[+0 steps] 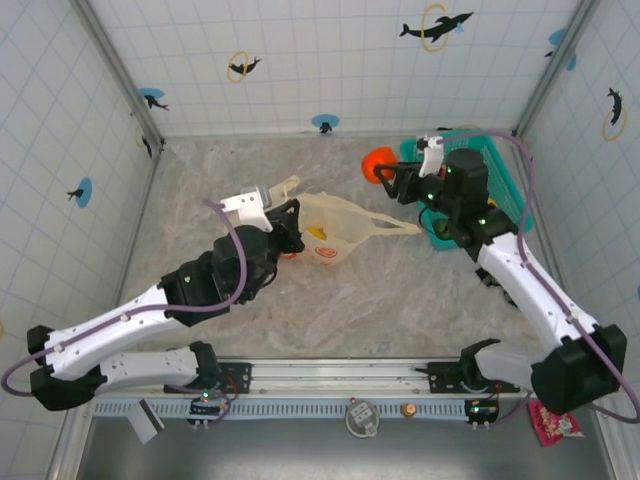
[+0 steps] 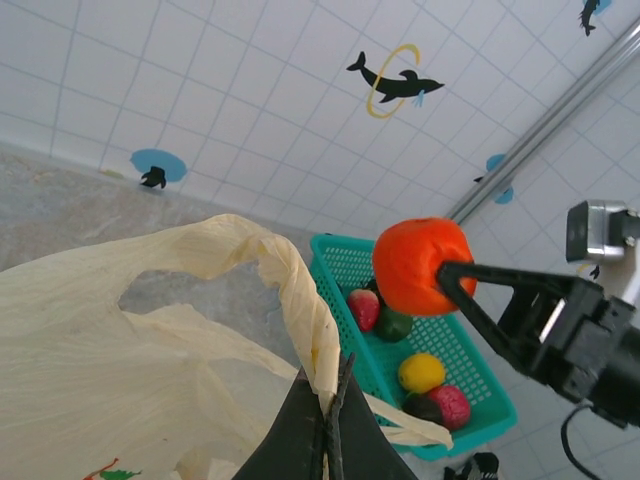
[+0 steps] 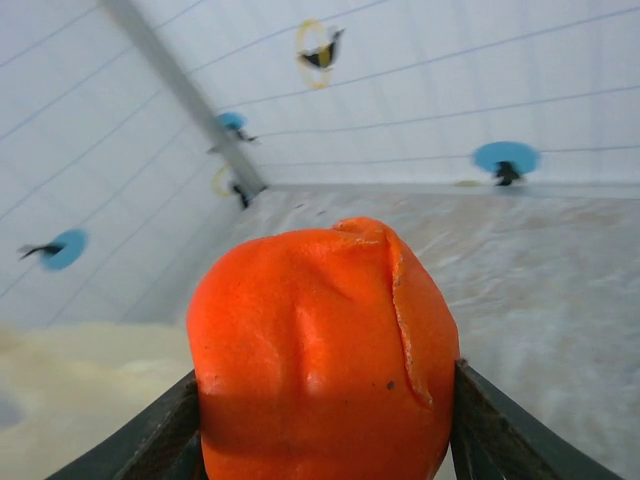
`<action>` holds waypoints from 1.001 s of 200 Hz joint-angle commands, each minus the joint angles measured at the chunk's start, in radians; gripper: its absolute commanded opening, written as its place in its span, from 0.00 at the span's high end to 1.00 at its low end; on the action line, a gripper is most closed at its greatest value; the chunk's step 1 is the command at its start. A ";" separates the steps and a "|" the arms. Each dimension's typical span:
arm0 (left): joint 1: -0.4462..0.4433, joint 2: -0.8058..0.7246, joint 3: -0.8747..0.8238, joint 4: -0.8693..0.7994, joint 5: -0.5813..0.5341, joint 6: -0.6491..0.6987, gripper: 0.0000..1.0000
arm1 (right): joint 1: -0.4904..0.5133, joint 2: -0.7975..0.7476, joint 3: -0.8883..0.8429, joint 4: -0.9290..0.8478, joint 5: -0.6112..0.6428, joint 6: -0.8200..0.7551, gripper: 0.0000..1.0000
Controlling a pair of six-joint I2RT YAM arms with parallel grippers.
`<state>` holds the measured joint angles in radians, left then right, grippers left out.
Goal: Place the fake fruits into the plastic bag and tie a complex knot
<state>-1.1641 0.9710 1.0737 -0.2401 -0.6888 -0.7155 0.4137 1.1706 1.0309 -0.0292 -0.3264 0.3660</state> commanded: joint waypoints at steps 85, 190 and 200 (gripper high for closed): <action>0.003 -0.018 -0.011 -0.023 0.002 -0.024 1.00 | 0.187 -0.106 -0.278 0.039 -0.072 -0.101 0.41; 0.003 -0.034 -0.007 -0.016 0.039 -0.015 1.00 | 0.316 0.357 0.071 0.099 -0.007 -0.079 0.40; 0.002 -0.037 -0.009 -0.012 0.043 -0.011 1.00 | 0.325 0.412 0.120 0.114 -0.035 -0.046 0.39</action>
<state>-1.1641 0.9512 1.0737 -0.2405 -0.6617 -0.7368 0.7216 1.4906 1.0344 0.0181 -0.3393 0.2783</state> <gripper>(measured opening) 0.046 0.607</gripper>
